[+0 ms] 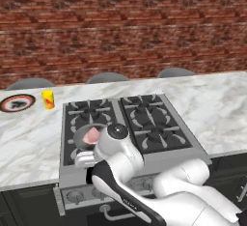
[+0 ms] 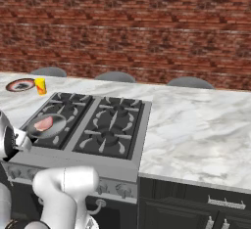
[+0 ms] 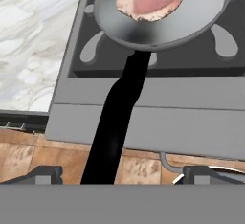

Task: Pick up the pan with the steak in it and place it on the dining table. Then place the steak on the plate.

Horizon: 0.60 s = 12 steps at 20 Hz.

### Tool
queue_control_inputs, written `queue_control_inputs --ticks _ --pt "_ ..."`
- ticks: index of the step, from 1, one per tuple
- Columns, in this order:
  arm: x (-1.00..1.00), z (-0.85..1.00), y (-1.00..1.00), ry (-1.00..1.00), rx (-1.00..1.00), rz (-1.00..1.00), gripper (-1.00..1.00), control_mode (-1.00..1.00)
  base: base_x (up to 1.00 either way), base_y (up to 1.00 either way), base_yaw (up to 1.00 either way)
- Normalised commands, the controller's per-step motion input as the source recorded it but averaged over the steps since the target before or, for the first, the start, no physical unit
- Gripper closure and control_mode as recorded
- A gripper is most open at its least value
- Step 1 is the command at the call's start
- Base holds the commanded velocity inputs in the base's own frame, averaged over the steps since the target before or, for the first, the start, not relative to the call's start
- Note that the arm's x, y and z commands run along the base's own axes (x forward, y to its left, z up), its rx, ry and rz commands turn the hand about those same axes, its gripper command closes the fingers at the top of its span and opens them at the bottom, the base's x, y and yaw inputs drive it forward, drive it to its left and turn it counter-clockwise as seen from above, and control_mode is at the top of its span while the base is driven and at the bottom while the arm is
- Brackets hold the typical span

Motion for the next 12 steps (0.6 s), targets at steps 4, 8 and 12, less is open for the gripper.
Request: queue_control_inputs --ticks 4,8,12 --pt "0.06 -0.25 0.14 0.00 0.01 0.00 -1.00 -1.00 0.00 0.00 0.00" --pt "0.17 -0.24 0.18 0.00 0.00 0.00 -1.00 -1.00 0.00 0.00 0.00" --pt "0.24 -0.23 0.21 0.00 0.00 0.00 -1.00 -1.00 0.00 0.00 0.00"
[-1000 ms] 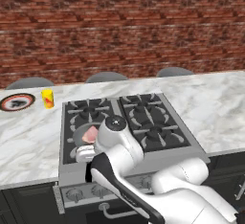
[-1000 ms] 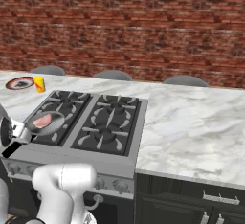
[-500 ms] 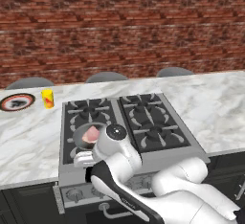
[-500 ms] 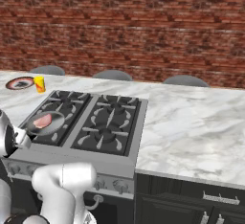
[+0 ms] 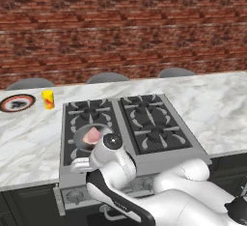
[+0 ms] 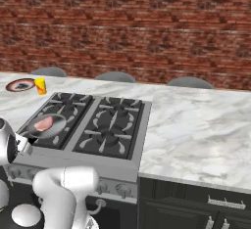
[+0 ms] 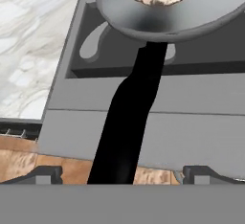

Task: Pick up the pan with the steak in it and place it on the dining table. Then place the steak on the plate.

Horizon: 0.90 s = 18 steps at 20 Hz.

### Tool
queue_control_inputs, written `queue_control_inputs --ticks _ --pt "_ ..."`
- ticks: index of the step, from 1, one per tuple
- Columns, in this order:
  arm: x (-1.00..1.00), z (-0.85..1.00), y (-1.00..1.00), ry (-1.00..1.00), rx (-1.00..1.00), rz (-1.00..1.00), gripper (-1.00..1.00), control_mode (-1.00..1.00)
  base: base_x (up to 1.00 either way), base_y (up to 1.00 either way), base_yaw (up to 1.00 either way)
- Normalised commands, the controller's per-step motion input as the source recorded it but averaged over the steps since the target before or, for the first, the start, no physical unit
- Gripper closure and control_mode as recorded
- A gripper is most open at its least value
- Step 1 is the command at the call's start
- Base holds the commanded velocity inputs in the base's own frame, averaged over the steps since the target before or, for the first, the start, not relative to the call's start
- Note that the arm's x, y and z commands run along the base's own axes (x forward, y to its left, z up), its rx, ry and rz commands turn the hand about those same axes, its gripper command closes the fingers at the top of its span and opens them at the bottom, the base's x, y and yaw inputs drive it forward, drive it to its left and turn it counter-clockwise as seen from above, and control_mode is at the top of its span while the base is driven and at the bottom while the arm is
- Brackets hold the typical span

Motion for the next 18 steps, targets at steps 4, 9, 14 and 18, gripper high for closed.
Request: queue_control_inputs --ticks 4,9,14,18 --pt "0.21 -0.22 0.17 0.01 0.00 -0.01 -1.00 -1.00 0.00 0.00 0.00" --pt "0.14 -0.21 0.13 0.02 0.00 0.00 -1.00 -1.00 0.00 0.00 0.00" --pt "0.04 -0.14 0.09 0.01 -0.02 0.00 1.00 -1.00 0.00 0.00 0.00" --pt "0.00 0.00 0.00 0.00 0.00 0.00 1.00 -1.00 0.00 0.00 0.00"
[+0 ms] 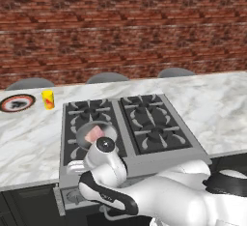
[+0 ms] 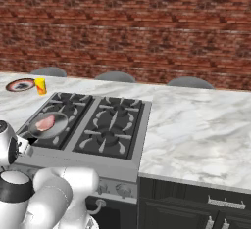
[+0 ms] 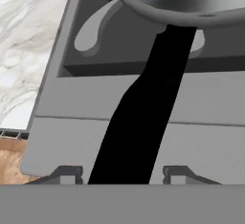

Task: Pick up the pan with the steak in it and place it on the dining table. Then place the steak on the plate.

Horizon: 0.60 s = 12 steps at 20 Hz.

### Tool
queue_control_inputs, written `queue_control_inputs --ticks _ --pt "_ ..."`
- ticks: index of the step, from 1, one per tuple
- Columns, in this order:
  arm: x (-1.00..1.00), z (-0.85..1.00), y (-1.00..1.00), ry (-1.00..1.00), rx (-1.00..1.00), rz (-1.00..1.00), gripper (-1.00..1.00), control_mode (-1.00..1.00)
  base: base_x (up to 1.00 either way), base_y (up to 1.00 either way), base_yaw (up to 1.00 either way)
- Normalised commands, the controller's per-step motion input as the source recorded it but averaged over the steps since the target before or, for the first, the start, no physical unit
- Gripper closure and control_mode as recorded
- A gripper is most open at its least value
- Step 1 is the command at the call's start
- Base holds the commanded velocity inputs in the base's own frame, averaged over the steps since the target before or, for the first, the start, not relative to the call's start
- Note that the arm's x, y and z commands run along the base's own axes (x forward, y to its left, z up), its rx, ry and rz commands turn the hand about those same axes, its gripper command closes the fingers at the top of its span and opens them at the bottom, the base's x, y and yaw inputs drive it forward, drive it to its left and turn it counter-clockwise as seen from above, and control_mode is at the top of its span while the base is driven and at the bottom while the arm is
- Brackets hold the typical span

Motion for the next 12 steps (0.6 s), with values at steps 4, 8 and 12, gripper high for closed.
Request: queue_control_inputs --ticks 4,8,12 --pt "0.00 0.11 0.00 0.00 0.00 -0.03 1.00 -1.00 0.00 0.00 0.00" --pt "-0.07 0.39 0.00 0.00 0.00 -0.09 1.00 -1.00 0.00 0.00 0.00" --pt "-0.07 0.52 0.08 0.00 0.00 -0.12 1.00 -1.00 0.00 0.00 0.00"
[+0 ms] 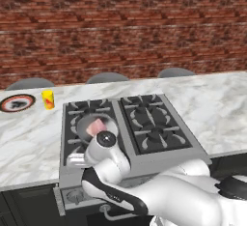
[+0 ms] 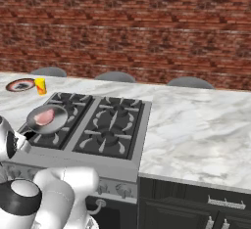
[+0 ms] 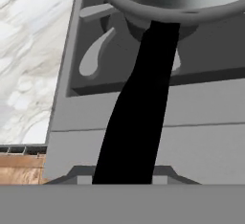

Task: Pick up the pan with the steak in it and place it on the dining table. Then place the steak on the plate.

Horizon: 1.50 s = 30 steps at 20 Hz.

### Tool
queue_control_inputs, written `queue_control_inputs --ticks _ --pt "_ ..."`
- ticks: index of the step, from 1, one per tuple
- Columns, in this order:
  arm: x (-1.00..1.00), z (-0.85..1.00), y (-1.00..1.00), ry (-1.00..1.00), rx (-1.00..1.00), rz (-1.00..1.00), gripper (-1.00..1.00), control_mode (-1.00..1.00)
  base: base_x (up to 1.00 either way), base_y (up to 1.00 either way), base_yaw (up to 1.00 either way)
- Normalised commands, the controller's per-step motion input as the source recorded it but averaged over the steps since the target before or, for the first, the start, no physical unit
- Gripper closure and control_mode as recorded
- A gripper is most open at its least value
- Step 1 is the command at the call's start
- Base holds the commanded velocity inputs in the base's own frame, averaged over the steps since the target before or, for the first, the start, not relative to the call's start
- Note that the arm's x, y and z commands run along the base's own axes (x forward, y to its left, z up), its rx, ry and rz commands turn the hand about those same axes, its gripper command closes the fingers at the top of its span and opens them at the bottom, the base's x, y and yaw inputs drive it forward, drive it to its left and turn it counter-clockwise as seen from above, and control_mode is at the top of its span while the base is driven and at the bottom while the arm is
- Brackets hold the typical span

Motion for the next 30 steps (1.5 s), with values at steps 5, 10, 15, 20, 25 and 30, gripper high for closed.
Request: queue_control_inputs --ticks 5,10,15,20,25,30 --pt "-0.32 0.54 0.01 0.01 0.00 -0.19 1.00 -1.00 0.00 0.00 0.00" --pt "-0.42 0.60 0.00 0.08 0.00 -0.22 1.00 -1.00 0.00 0.00 0.00" --pt "-0.43 0.61 0.00 0.14 0.00 -0.22 1.00 -1.00 0.00 0.00 0.00" --pt "-0.39 0.65 -0.01 0.19 0.00 -0.21 1.00 -1.00 0.00 0.00 0.00" --pt "-0.43 0.58 -0.02 0.18 0.00 -0.21 1.00 -1.00 0.00 0.00 0.00" --pt "-0.52 0.52 -0.01 0.14 0.00 -0.20 1.00 -1.00 0.00 0.00 0.00"
